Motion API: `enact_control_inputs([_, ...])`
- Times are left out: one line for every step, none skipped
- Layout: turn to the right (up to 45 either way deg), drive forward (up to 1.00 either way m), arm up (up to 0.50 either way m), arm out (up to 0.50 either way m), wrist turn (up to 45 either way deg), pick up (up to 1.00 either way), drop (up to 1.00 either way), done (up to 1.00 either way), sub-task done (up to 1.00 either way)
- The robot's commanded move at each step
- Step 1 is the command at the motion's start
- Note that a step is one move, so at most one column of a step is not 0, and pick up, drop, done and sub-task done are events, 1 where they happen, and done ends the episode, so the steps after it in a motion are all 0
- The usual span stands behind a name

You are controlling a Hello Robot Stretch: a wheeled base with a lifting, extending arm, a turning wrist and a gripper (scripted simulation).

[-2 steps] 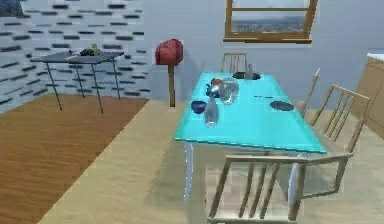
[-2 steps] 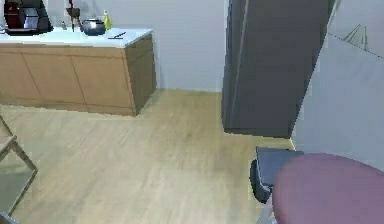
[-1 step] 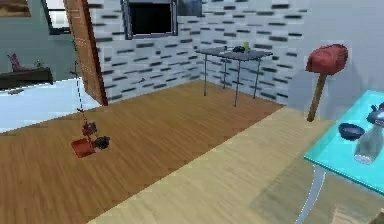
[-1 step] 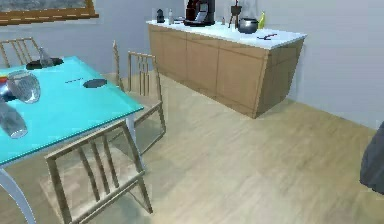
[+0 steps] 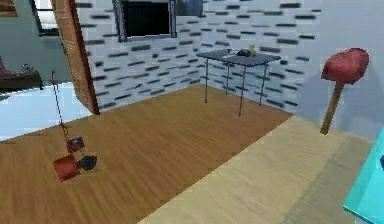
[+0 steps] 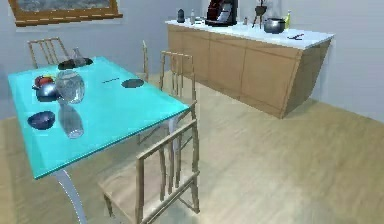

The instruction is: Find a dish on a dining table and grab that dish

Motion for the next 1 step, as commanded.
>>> enact_control_inputs([21.0, 0.00, 0.00, 0.00, 0.0, 0.00, 0.00, 0.00, 0.00])
